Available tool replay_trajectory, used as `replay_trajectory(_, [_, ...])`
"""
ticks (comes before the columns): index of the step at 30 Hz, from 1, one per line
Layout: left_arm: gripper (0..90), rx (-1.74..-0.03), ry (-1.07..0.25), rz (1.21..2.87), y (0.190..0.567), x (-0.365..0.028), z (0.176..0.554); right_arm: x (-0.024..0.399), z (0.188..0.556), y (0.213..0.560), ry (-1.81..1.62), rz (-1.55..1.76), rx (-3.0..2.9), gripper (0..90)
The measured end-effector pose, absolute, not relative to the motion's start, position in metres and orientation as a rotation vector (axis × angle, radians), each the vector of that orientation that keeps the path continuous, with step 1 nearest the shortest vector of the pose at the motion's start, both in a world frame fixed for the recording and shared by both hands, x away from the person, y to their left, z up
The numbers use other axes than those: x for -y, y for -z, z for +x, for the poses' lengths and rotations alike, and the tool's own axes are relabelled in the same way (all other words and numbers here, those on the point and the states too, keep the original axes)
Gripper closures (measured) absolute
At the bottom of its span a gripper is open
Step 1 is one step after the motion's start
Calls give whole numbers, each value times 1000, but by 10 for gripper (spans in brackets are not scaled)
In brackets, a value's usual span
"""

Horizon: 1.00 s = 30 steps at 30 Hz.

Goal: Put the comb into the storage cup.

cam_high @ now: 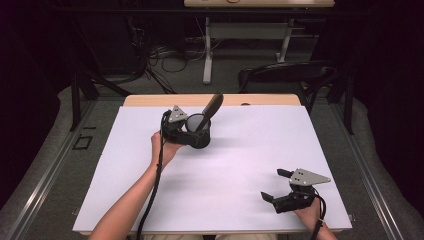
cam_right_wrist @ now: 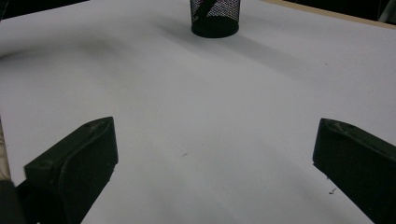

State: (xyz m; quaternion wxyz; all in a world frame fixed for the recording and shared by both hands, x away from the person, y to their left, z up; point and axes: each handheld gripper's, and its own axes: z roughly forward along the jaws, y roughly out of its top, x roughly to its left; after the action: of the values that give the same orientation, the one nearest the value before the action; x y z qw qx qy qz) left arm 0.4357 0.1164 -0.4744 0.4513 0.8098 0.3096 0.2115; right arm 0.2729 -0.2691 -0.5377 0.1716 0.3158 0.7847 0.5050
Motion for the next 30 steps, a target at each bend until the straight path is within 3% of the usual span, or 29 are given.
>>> replay_trajectory(30, [2,-775,-492,2109,469,-150,394,268,273,538,-1430,895,-2233,0])
